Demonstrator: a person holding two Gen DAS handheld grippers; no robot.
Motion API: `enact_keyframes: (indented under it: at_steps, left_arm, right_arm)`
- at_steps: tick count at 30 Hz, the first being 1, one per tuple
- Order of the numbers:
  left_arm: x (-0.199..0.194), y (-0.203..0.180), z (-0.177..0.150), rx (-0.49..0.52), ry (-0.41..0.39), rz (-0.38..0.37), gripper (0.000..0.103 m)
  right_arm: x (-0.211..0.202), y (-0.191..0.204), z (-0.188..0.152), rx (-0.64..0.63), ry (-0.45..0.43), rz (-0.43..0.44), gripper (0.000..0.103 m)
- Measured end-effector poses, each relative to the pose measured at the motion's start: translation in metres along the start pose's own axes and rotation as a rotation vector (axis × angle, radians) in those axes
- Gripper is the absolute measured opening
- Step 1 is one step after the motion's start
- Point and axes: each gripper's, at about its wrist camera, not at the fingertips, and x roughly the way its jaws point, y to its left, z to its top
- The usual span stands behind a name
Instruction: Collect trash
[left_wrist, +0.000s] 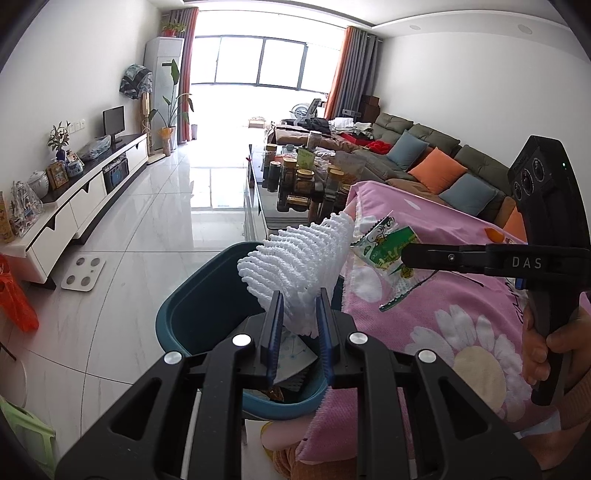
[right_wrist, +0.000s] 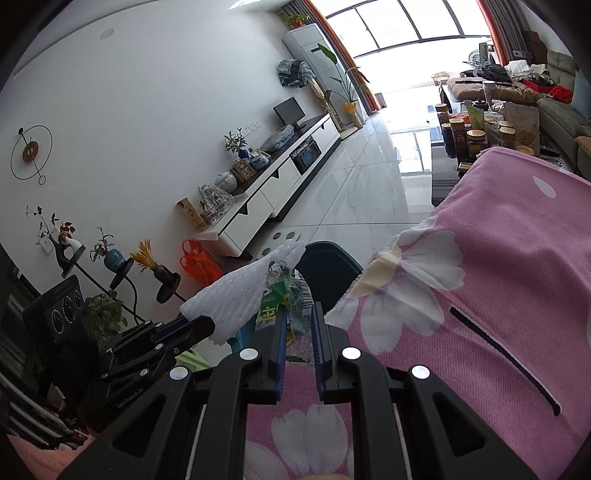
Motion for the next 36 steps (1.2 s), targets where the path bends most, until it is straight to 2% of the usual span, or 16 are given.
enact_keyframes:
  at_steps: [16, 28, 36]
  left_arm:
    - [0.036, 0.021, -0.004, -0.039, 0.07, 0.062, 0.018]
    - [0.078, 0.035, -0.003, -0.069, 0.13, 0.082, 0.019]
    - [0.105, 0.044, -0.008, -0.101, 0.178, 0.086, 0.024]
  right_arm:
    - [0.046, 0.007, 0.012, -0.028, 0.078, -0.023, 0.012]
    - [0.083, 0.017, 0.017, -0.059, 0.146, -0.092, 0.014]
    - [0.095, 0.019, 0.02, -0.058, 0.164, -0.126, 0.026]
